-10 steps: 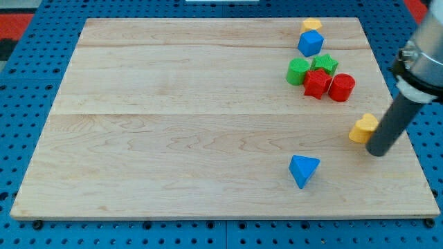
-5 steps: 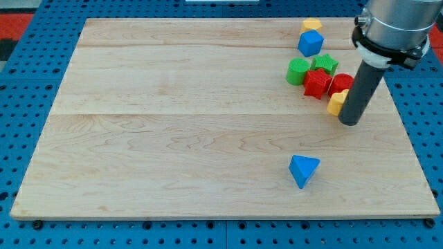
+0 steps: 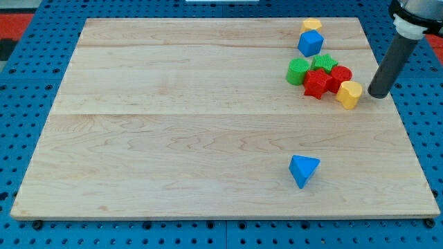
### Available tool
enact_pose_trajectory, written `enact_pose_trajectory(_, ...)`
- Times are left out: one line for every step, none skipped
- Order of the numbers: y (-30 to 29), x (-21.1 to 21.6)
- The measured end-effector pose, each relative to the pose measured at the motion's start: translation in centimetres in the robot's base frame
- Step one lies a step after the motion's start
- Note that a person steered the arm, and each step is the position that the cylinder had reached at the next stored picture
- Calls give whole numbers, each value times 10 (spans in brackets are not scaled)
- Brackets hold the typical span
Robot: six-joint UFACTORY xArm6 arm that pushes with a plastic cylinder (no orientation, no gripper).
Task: Move the yellow heart left to the blue cube
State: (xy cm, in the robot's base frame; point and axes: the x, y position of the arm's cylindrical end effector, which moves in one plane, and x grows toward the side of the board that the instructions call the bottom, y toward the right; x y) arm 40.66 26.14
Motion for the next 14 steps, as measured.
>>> enact_pose_trajectory(-31, 34)
enact_pose_trajectory(-66, 43)
enact_pose_trajectory(-31, 41)
enact_pose_trajectory(9, 41)
enact_pose_trajectory(17, 11)
enact_pose_trajectory(-1, 5)
enact_pose_trajectory(-46, 32)
enact_pose_trajectory(-78, 36)
enact_pose_trajectory(-58, 48)
enact_pose_trajectory(-31, 28)
enact_pose_trajectory(-33, 5)
enact_pose_trajectory(-53, 8)
enact_pose_trajectory(-92, 21)
enact_pose_trajectory(-133, 22)
